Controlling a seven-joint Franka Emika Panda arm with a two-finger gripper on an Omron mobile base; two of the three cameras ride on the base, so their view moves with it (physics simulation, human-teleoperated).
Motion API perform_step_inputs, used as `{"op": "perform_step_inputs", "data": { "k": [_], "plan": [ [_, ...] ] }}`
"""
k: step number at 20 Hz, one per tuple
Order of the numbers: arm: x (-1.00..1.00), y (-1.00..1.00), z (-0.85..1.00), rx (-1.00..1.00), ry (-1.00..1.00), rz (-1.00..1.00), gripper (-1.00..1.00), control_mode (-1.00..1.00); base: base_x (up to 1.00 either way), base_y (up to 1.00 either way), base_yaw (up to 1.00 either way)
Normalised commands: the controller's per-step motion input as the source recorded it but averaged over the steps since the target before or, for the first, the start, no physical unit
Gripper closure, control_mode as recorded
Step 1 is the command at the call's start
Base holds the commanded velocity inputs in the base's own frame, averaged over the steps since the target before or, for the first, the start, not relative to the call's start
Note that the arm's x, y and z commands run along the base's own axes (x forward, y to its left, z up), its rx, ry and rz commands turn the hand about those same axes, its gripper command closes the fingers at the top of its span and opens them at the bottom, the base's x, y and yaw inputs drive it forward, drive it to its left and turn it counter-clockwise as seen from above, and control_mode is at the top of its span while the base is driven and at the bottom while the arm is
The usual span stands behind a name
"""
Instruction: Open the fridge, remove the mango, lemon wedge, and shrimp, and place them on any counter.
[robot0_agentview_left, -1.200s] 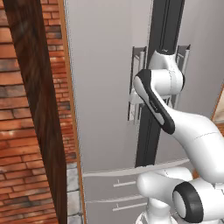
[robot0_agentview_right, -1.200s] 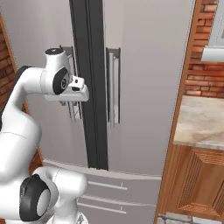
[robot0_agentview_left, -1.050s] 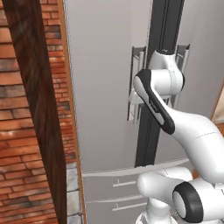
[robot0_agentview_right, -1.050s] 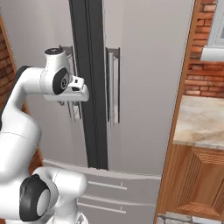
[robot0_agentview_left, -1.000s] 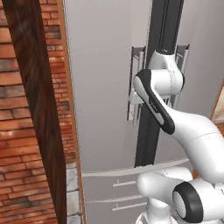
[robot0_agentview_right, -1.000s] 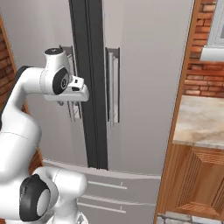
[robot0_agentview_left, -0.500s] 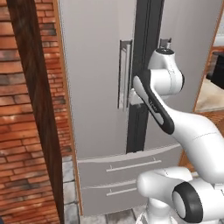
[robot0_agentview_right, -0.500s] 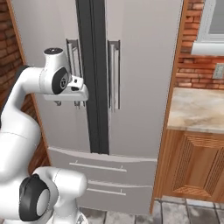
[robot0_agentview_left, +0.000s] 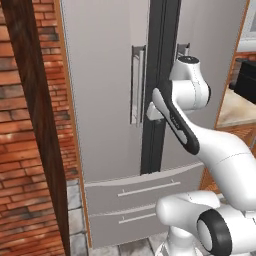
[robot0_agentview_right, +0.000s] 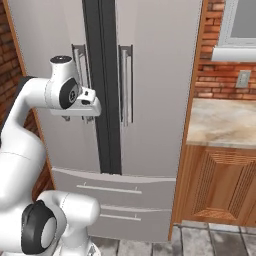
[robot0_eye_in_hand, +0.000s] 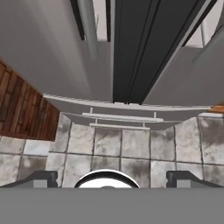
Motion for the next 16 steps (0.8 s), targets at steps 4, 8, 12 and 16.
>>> {"op": "perform_step_inputs", "data": {
  "k": [4, 8, 12, 16],
  "plan": [
    [0.00, 0.00, 0.00, 0.00, 0.00, 0.00, -1.00, 1.00, 0.00, -0.10, -0.07],
    [0.00, 0.00, 0.00, 0.00, 0.00, 0.00, -1.00, 1.00, 0.00, -0.06, -0.05],
    [0.00, 0.00, 0.00, 0.00, 0.00, 0.00, -1.00, 1.00, -0.11, 0.00, 0.00],
    [0.00, 0.00, 0.00, 0.00, 0.00, 0.00, -1.00, 1.00, -0.42, 0.00, 0.00]
  ]
}}
